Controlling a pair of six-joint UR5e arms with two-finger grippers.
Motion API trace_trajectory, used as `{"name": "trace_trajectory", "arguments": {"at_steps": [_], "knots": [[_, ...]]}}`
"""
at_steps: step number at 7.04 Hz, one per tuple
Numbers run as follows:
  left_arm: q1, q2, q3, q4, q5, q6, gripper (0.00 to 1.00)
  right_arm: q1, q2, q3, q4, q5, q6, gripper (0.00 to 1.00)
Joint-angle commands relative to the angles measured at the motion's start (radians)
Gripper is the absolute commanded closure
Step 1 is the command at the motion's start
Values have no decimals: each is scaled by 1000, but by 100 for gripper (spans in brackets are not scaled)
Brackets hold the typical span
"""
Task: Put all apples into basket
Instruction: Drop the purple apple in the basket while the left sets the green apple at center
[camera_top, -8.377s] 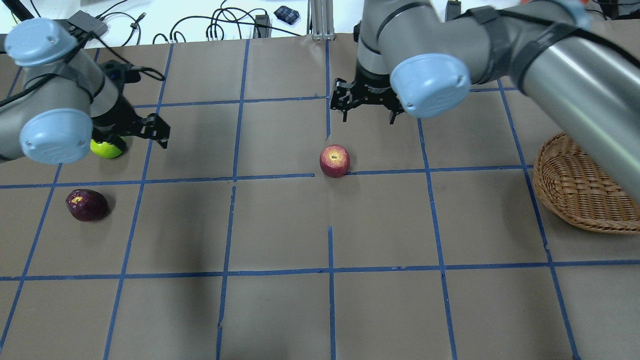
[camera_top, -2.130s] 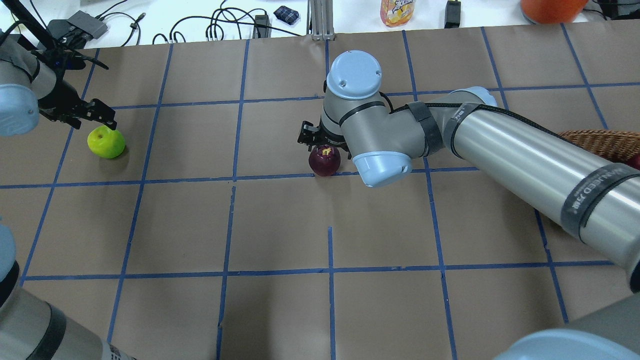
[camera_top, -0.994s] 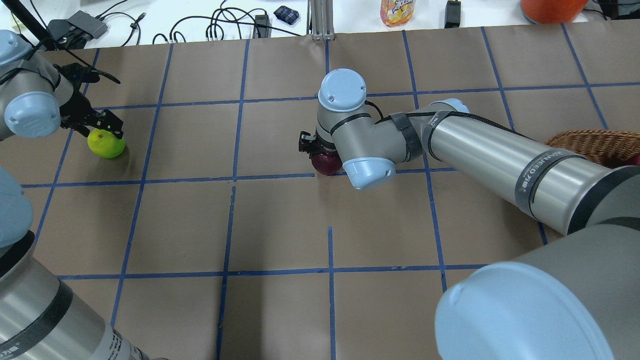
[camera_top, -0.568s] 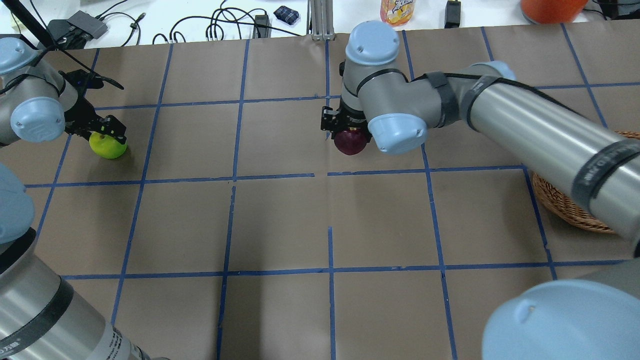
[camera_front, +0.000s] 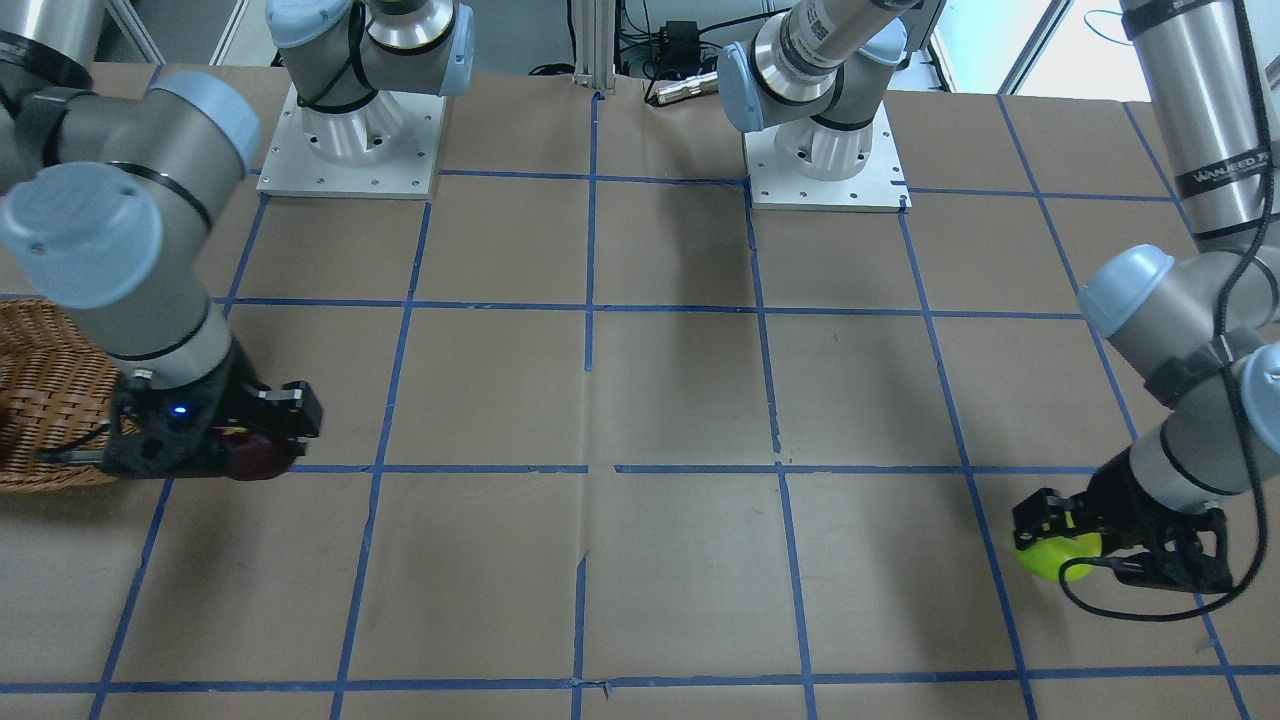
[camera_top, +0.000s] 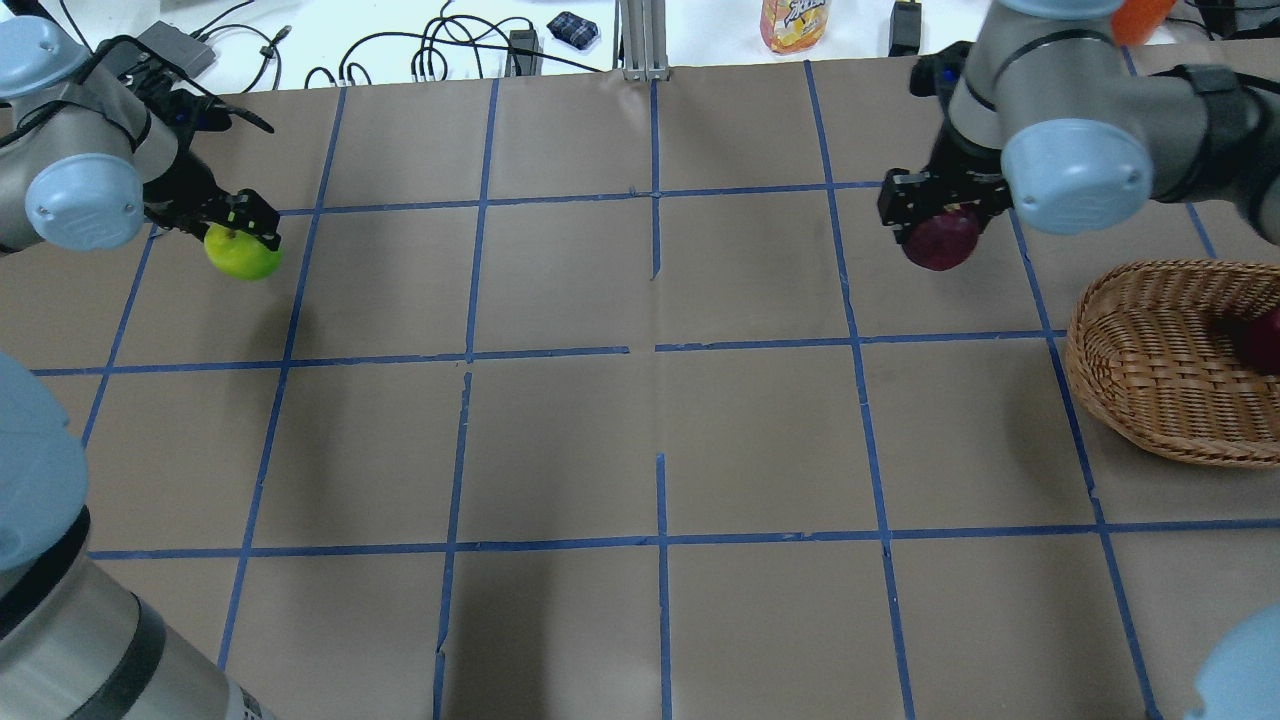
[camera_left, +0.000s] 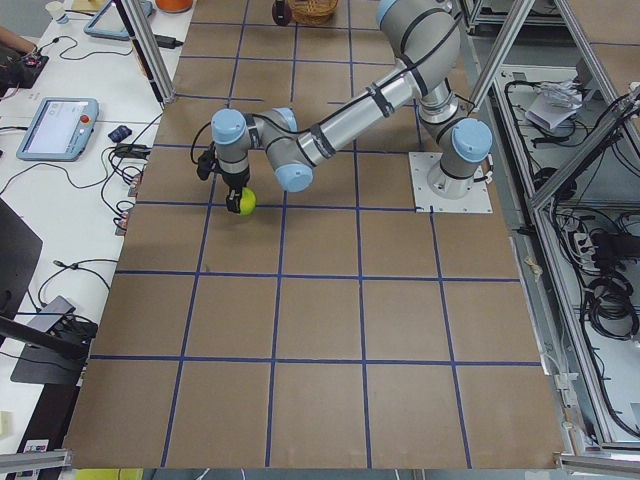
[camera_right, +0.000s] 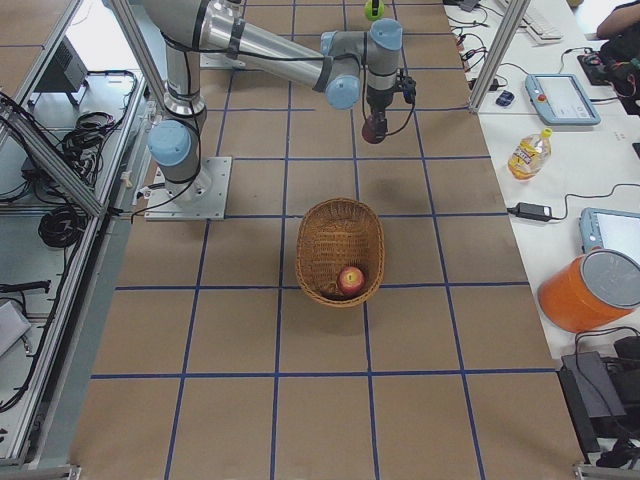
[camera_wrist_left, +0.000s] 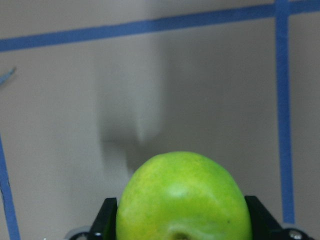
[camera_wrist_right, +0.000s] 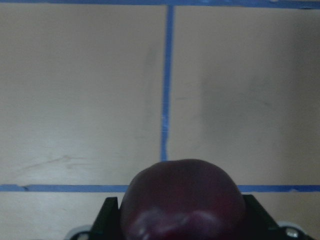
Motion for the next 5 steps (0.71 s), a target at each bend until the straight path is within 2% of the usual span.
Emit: {"name": "trace_trajectory", "arguments": {"at_steps": [1,2,3,4,5], "knots": [[-263,74,-32,-79,-91,-322,91,-267,-48,105,-48,6,-370,50],[-411,82,-52,-47,-95,-459,91,-391,-47,127,-50,18,-548,51],[-528,47,-53,69,-84,-645,91,-518,-41,137,-61,91,-706,50],[-602,15,-53,161,-87,-817,91,-577,-16,137,-74,120,-819,50],[-642,-19,-53,177,-84,-886,91,-592,25,136,-81,124,-840,49]]}}
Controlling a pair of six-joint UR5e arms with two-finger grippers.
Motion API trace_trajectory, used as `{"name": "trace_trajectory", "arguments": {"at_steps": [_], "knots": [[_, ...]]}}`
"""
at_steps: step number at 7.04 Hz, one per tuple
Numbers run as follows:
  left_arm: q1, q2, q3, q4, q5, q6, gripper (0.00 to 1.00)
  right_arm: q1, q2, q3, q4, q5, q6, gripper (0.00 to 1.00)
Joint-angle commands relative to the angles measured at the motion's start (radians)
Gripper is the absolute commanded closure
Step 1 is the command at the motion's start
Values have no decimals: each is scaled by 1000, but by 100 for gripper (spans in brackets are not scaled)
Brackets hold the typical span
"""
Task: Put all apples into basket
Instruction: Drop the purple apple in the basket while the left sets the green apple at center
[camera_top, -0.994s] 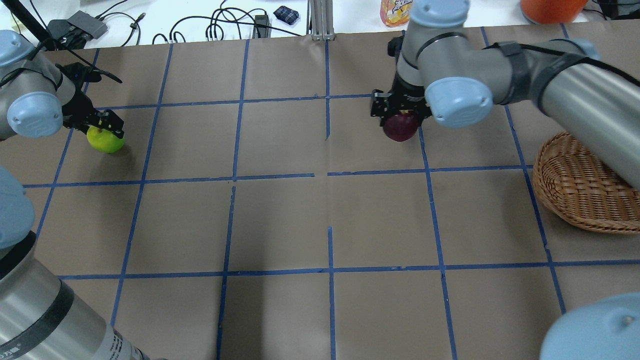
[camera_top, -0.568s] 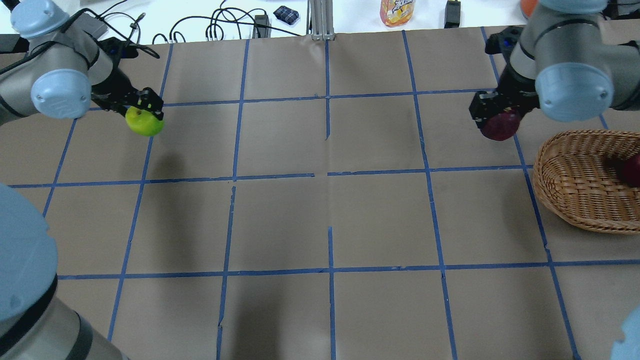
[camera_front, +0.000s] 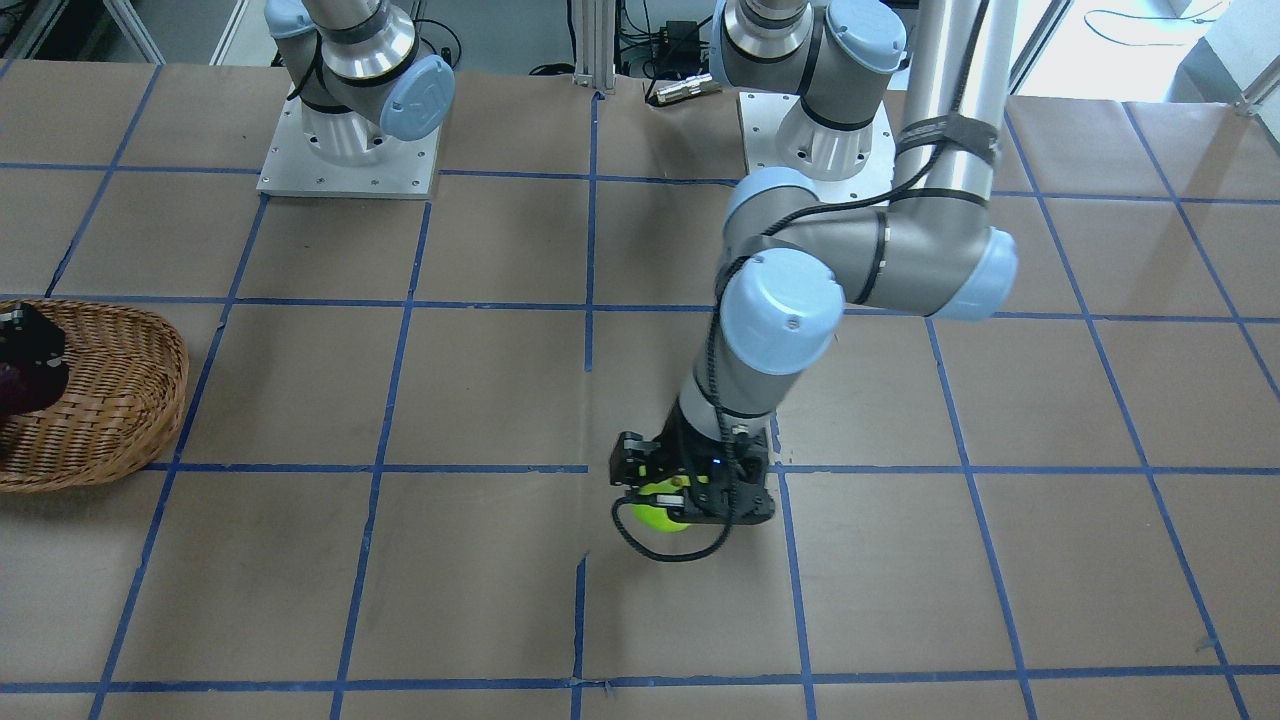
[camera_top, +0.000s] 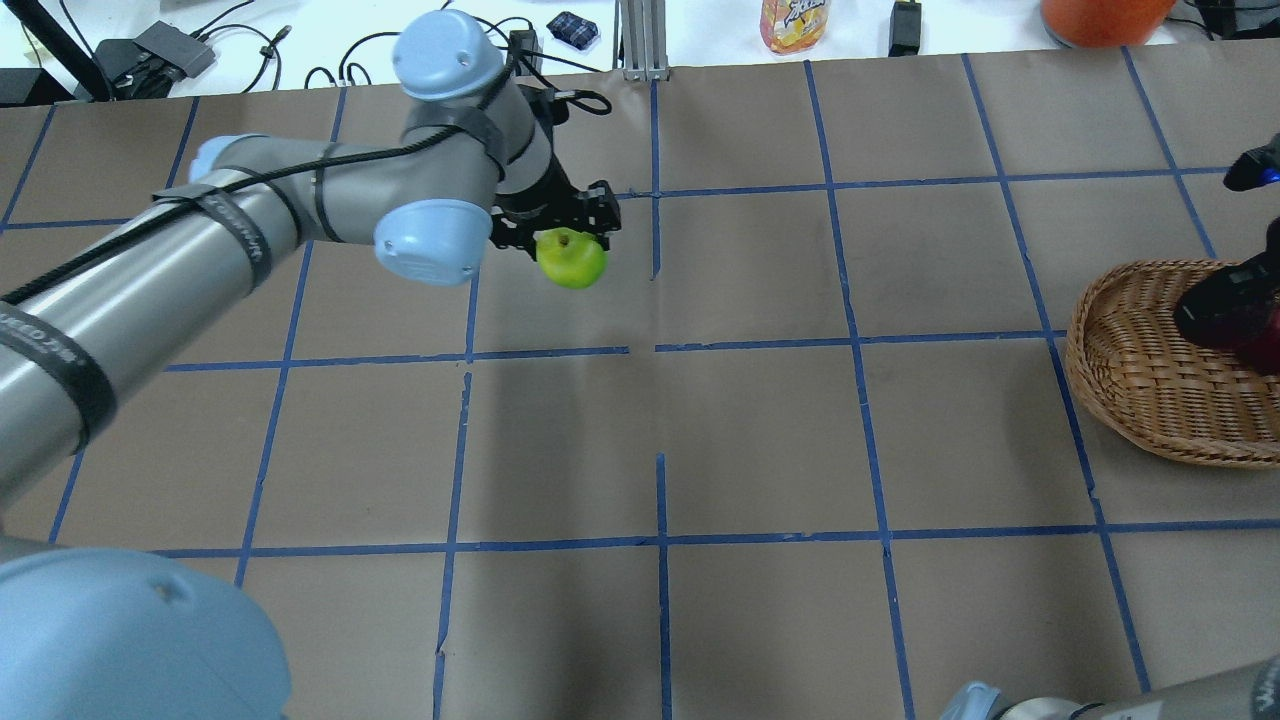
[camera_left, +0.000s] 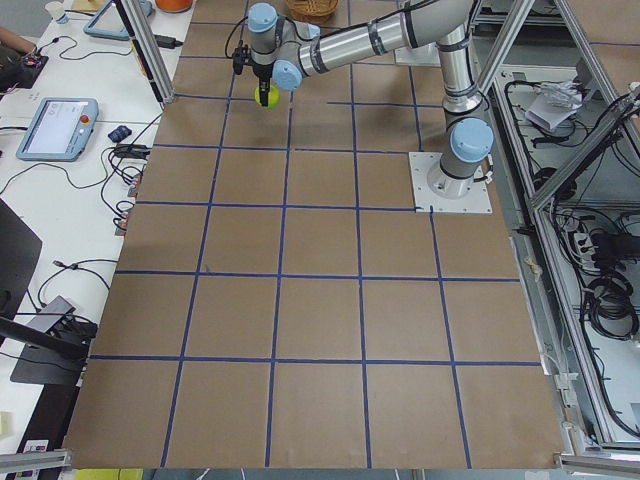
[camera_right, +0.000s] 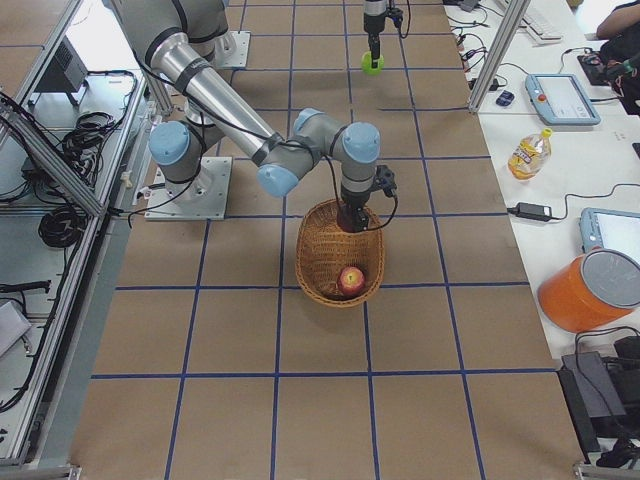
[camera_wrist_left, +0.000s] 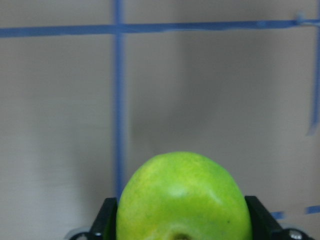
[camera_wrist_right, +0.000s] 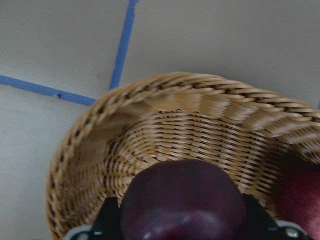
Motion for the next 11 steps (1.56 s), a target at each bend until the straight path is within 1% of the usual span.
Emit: {"name": "trace_trajectory", "arguments": {"at_steps": [1,2,3,4,5,6,8,9,10,11], "knots": [[-111,-72,-4,82,5,-172,90,-50,62,3,-73,22,-80,46],[-117,-103,-4,110,8,-168,63,-50,104,-9,-102,22,-87,36],[-128,-111,-18,119,66,-173,25,-50,110,-11,-125,22,-90,22],[-132,-104,-35,122,121,-163,10,-50,107,-9,-126,28,-87,12],[-132,-84,-58,124,123,-160,0,-50,101,-11,-126,56,-87,5],[-131,-70,-49,122,121,-159,0,-48,87,-9,-121,56,-81,2],[-110,-36,-32,105,106,-144,0,-36,14,-2,-101,53,-52,0],[-49,17,-23,45,79,-77,0,-4,-17,-8,-40,54,-5,0],[38,83,9,-74,22,-8,0,63,-57,-6,-14,51,73,0],[115,147,54,-246,-3,134,0,173,-84,-2,-14,42,200,0]]}}
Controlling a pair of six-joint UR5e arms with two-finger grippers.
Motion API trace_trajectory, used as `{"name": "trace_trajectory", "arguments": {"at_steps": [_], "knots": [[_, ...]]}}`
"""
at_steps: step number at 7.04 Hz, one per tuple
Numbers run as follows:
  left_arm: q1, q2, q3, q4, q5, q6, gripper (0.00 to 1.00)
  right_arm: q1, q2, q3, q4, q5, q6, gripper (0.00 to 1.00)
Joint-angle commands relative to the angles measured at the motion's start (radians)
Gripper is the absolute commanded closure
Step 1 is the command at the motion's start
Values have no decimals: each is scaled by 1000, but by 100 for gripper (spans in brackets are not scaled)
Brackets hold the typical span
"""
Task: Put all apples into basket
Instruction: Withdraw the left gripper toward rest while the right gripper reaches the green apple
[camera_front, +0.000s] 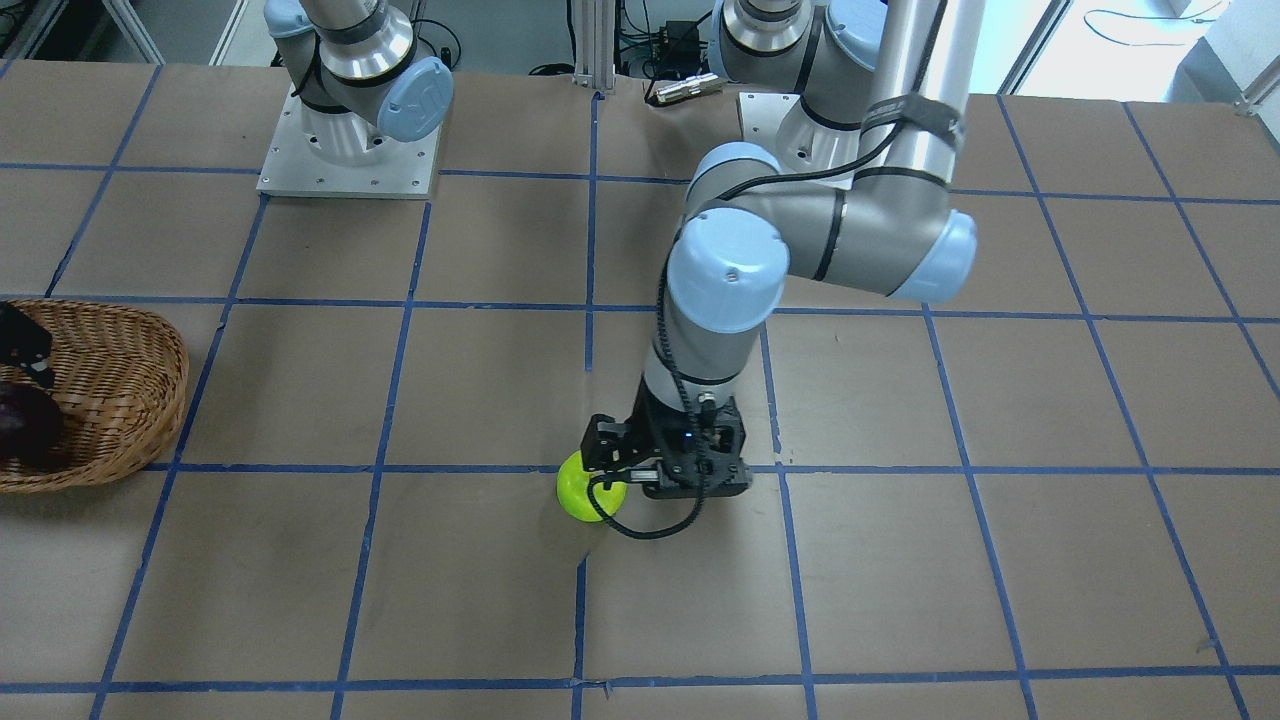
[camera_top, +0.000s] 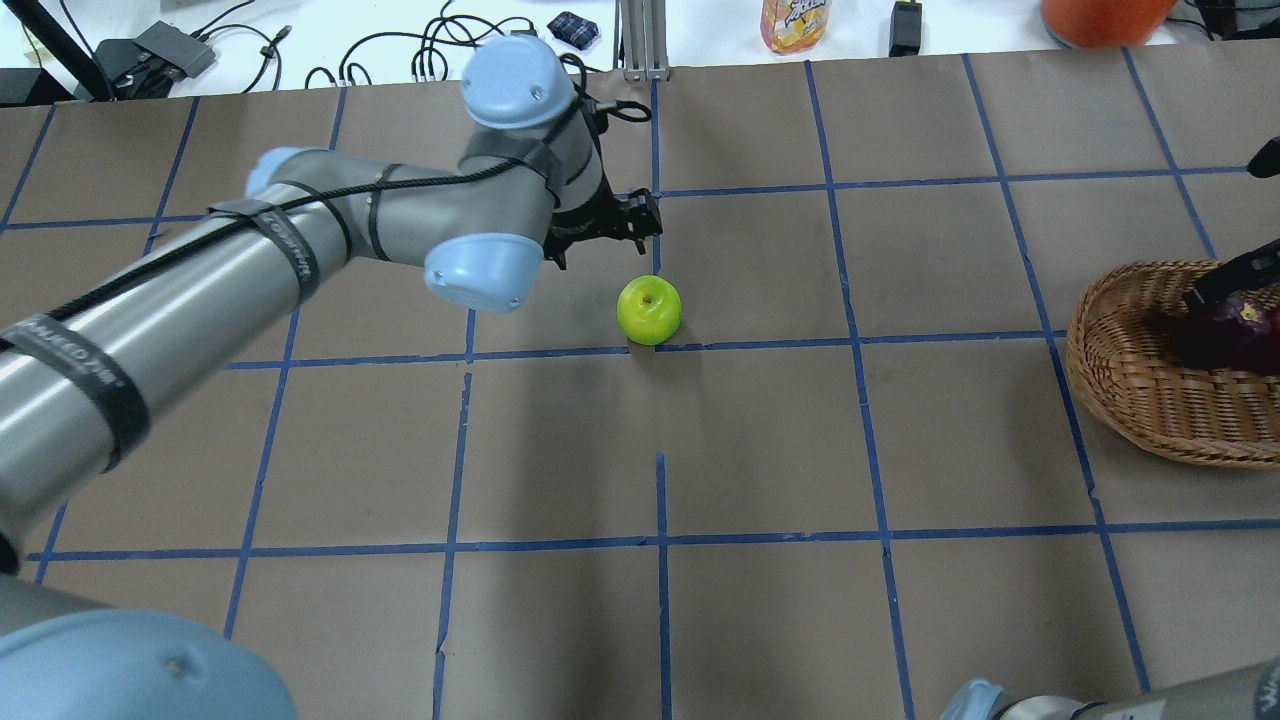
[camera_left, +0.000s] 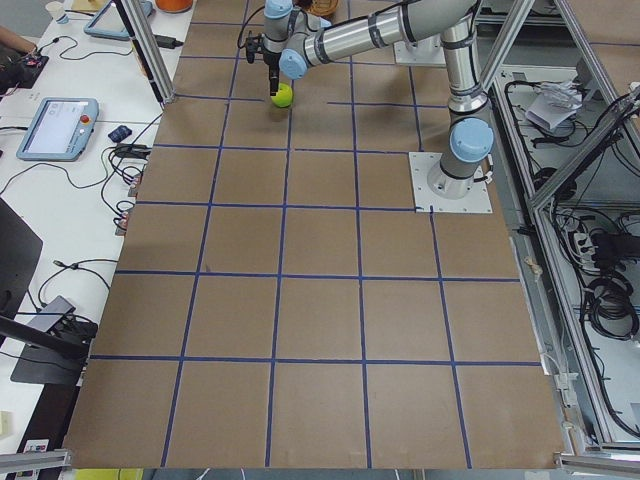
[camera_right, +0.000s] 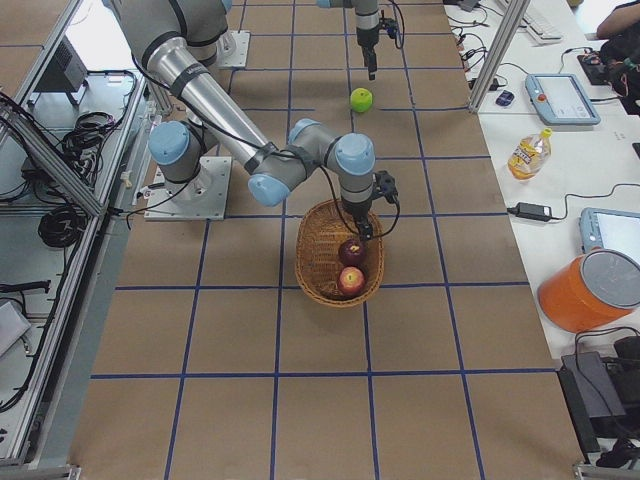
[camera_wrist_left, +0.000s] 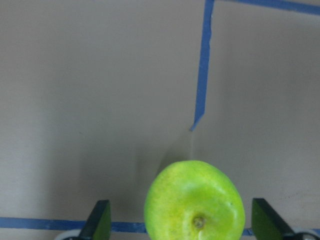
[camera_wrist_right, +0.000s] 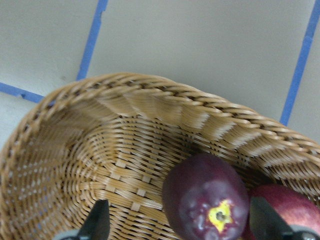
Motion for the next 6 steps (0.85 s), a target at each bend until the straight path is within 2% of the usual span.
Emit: {"name": "trace_trajectory", "arguments": {"at_steps": [1,2,3,4,5,6], "knots": [[164,141,104,-354,-38,241,0,246,-43,3,16,-11,342,0],[199,205,152,-505,9,350,0,385,-22,-3,-5,-8,541,0],[226,268,155,-611,76,470,0,516,19,-28,-43,-8,701,0],[232,336,166,-671,80,469,0,626,77,-70,-57,-8,897,0],[224,388,168,-679,80,463,0,735,151,-139,-78,-16,1057,0],[221,402,148,-675,82,402,0,821,221,-209,-74,-45,1136,0]]}}
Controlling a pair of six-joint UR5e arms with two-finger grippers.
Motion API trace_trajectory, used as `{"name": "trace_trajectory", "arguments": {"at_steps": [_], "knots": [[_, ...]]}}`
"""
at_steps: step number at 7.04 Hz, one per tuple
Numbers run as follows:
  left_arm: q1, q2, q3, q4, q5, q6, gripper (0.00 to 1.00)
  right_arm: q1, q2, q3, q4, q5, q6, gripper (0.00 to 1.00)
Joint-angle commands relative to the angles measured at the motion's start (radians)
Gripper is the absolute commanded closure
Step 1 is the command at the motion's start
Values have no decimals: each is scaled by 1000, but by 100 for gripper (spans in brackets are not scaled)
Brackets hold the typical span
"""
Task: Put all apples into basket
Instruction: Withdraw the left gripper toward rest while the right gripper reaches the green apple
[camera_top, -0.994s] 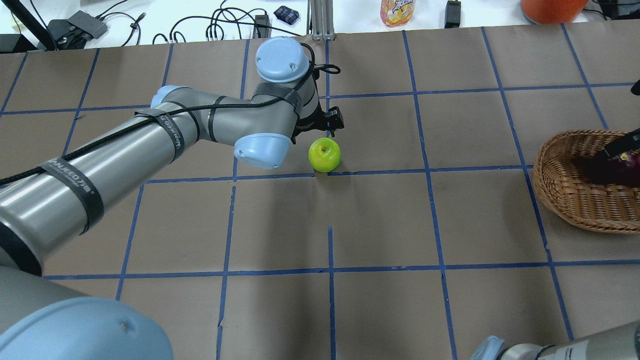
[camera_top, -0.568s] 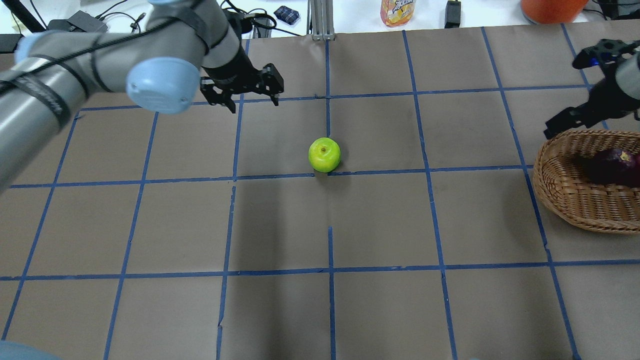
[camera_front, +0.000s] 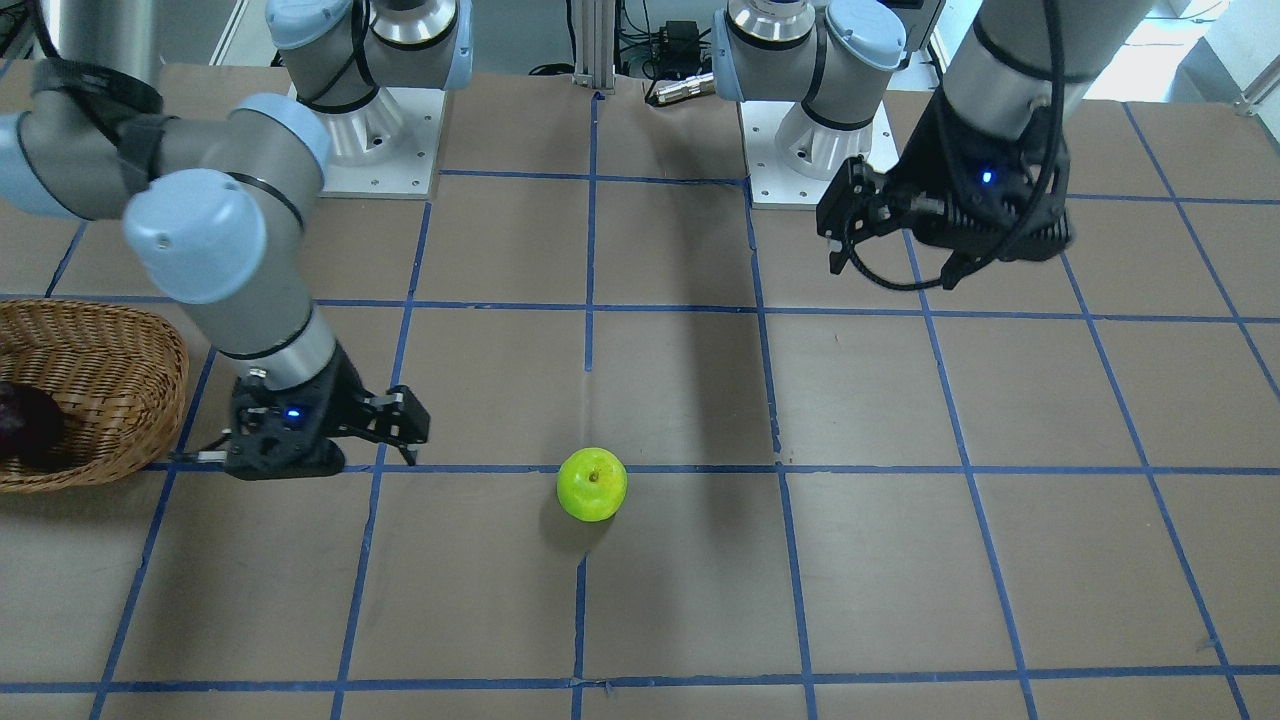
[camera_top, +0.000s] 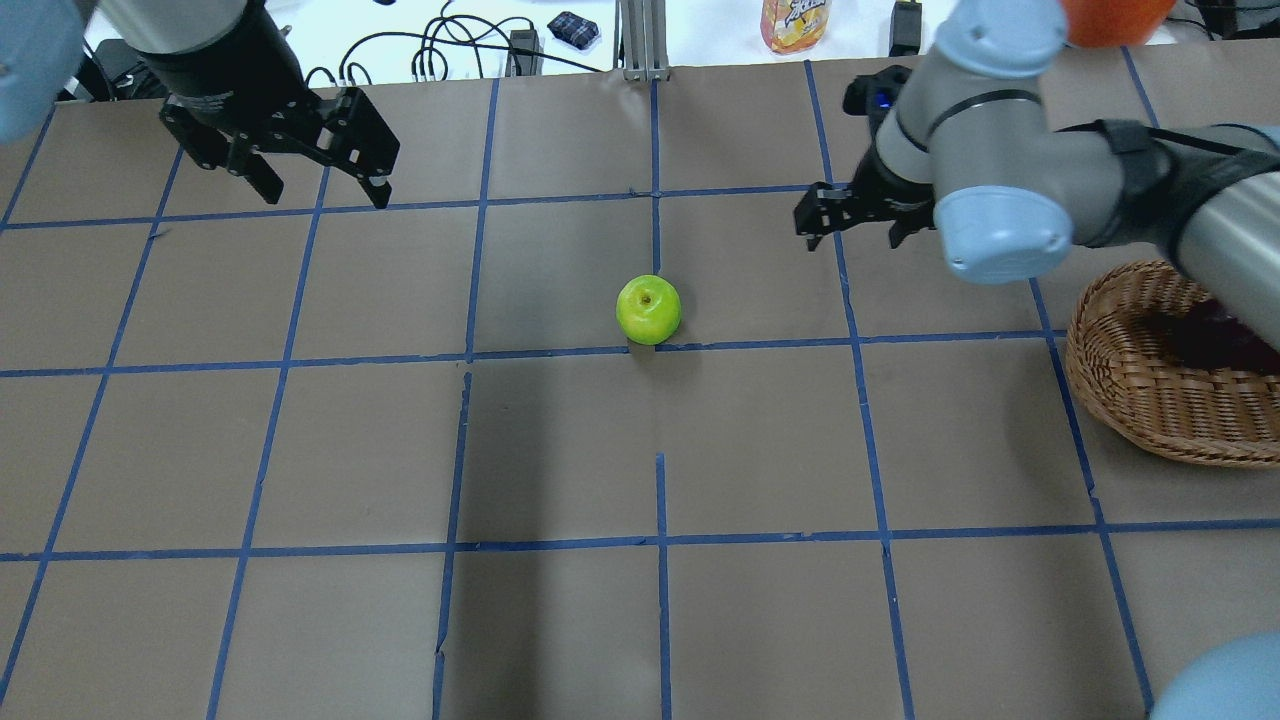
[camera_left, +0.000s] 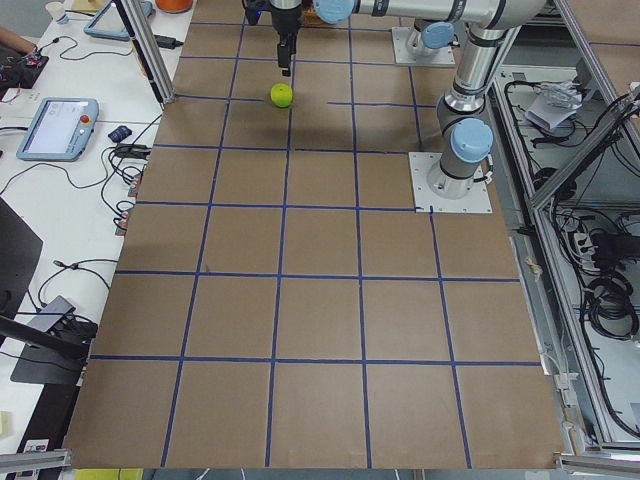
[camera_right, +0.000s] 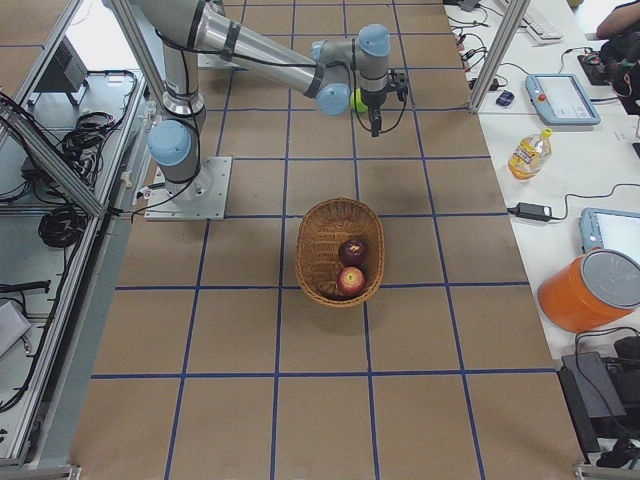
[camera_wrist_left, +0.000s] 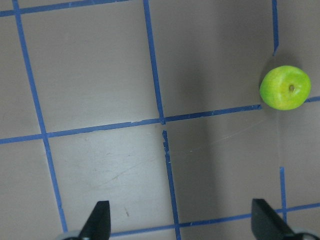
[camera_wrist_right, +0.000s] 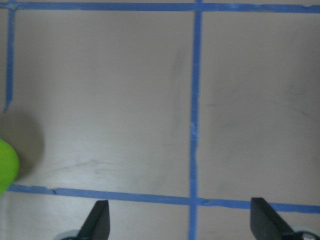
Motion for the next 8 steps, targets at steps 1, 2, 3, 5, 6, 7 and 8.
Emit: {"name": "trace_trajectory", "arguments": {"at_steps": [1,2,3,5,6,7,8], "knots": [[-3,21,-16,-4,58,-88,0,179,133,-129,1,-54,245,0],[11,25,-14,-6,66,-85,0,221,160,-151,-2,-51,325,0],[8,33,-19,-12,78,-83,0,238,181,-162,-10,-44,351,0],[7,50,-52,-7,70,-85,0,239,200,-163,-15,-39,358,0],[7,51,-52,-6,69,-85,0,241,206,-162,-9,-37,361,0],[7,51,-52,-4,69,-85,0,258,229,-163,-15,-39,361,0],[8,50,-46,-3,70,-86,0,282,255,-163,-74,-39,367,0]]}}
